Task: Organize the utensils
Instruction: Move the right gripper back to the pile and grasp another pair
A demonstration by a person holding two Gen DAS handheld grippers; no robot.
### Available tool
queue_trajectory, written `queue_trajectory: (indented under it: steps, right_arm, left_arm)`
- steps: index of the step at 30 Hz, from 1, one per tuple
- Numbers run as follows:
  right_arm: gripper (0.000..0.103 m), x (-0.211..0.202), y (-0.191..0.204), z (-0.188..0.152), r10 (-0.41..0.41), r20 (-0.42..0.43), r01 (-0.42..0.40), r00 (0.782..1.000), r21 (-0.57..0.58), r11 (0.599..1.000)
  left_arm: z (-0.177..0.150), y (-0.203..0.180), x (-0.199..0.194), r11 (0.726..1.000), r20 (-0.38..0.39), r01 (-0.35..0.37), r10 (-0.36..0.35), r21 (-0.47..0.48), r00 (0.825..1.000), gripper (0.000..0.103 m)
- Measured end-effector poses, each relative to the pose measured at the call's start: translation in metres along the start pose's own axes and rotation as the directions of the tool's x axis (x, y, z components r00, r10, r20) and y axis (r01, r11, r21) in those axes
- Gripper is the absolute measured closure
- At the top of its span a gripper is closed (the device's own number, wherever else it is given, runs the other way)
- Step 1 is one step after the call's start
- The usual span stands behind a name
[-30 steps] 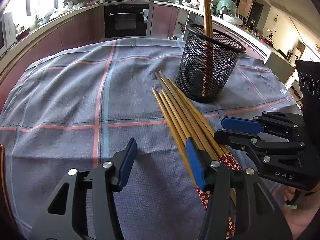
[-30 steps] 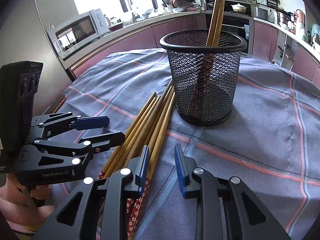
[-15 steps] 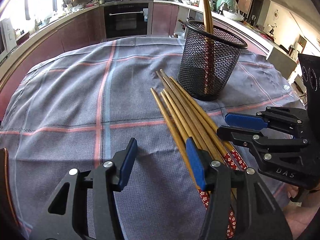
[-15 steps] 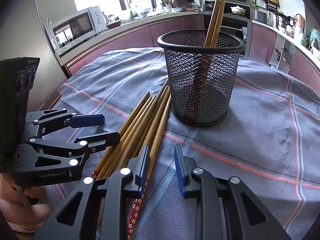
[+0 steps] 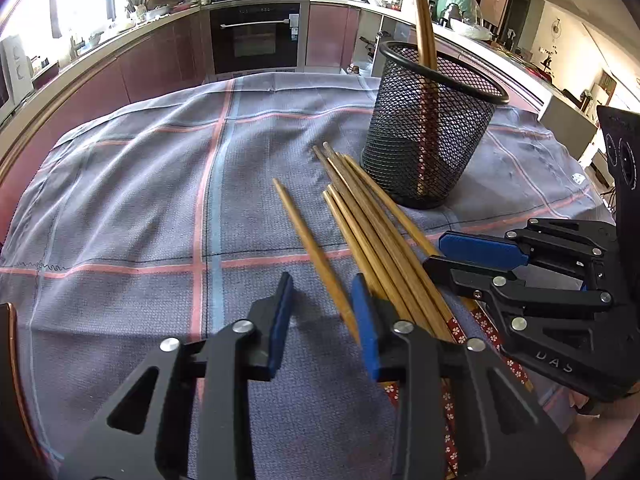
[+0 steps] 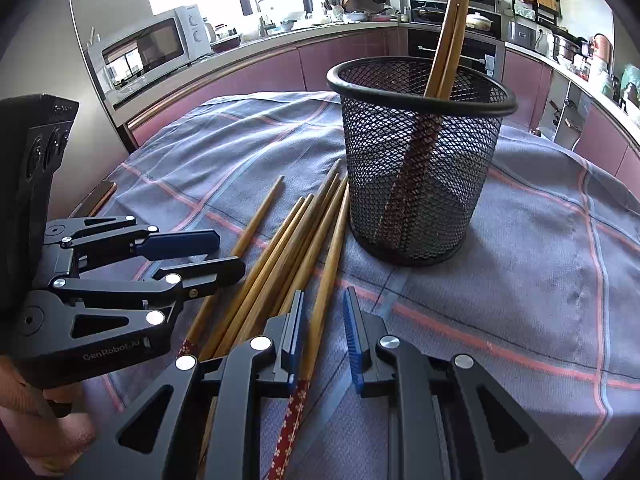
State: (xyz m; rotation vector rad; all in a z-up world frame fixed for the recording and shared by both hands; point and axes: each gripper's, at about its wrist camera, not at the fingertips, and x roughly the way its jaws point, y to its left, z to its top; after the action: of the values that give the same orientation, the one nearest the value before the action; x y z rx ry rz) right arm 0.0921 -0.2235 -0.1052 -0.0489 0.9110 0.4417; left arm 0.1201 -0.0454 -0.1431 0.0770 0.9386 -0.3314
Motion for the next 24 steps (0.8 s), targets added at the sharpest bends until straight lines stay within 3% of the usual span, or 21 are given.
queue_trajectory:
  steps: [6, 10, 15, 24]
  right_arm:
    - [0.084, 0.0046, 0.0029, 0.0060, -0.015, -0.002, 0.015, 1.000, -0.015, 1.000]
    - [0.094, 0.0051, 0.0030, 0.0067, -0.016, -0.002, 0.015, 1.000, -0.014, 1.000]
    - [0.096, 0.0045, 0.0016, 0.0053, -0.001, -0.002, 0.001, 1.000, -0.002, 1.000]
    - [0.097, 0.0031, -0.0006, 0.0049, 0.013, 0.001, -0.013, 1.000, 0.012, 1.000]
  left_arm:
    - [0.0061, 0.0024, 0.0040, 1.000, -0.007, -0.002, 0.002, -0.011, 1.000, 0.080]
    - [0.0077, 0.0002, 0.0054, 1.000, -0.003, -0.028, 0.028, -0.010, 1.000, 0.087]
    - [0.0044, 0.0033, 0.0031, 0.999, -0.003, -0.021, 0.021, -0.031, 1.000, 0.092]
    - [0.0015, 0.0040, 0.0034, 0.999, -0.004, -0.018, 0.018, -0.038, 1.000, 0.091]
